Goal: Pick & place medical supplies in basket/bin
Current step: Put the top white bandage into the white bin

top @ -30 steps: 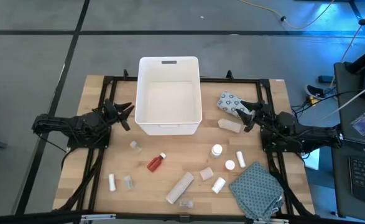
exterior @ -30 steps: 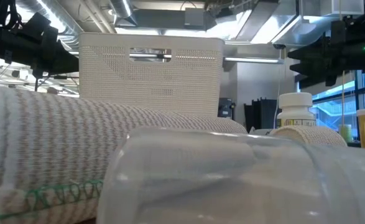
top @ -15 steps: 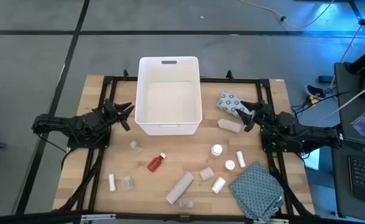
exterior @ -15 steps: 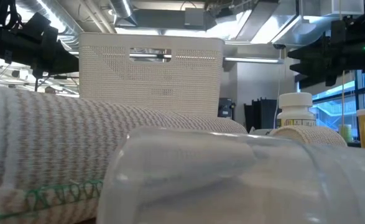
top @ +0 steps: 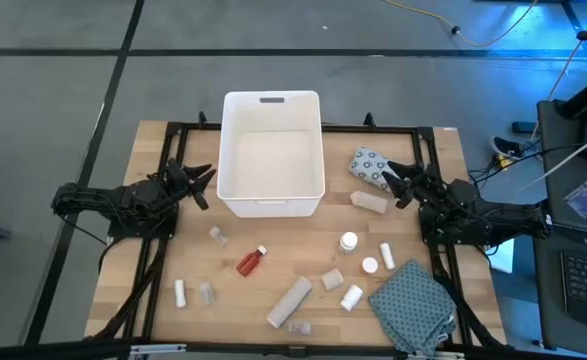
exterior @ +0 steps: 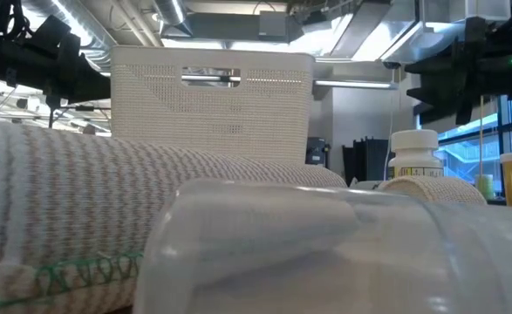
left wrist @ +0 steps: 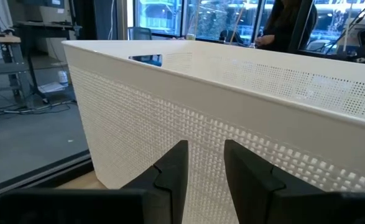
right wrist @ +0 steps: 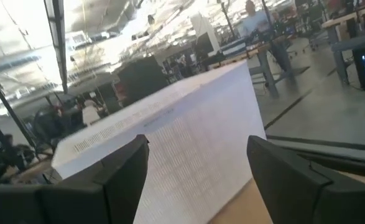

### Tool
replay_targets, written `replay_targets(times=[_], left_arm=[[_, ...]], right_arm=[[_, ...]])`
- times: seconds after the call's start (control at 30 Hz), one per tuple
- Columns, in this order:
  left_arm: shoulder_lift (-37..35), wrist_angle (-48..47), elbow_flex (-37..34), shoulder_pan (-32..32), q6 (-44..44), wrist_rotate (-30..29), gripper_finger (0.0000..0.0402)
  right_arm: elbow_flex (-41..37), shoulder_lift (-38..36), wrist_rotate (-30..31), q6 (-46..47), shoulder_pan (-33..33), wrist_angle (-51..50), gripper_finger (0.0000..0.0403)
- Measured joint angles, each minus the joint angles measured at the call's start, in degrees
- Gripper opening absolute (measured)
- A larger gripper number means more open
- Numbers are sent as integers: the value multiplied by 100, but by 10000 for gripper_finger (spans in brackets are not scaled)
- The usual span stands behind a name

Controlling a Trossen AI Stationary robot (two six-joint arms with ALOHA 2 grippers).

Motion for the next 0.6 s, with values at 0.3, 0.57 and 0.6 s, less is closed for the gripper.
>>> replay_targets(times=[0.3, 0.57, 0.6], left_arm=[[0, 9, 1, 0, 1, -224, 98], [0, 9, 0, 0, -9, -183, 98], [0, 9, 0, 0, -31, -159, 98]], right_arm=[[0, 1, 447, -23, -1, 810, 272], [0, 1, 463, -54, 0, 904, 272], [2, 1, 463, -54, -1, 904, 272]])
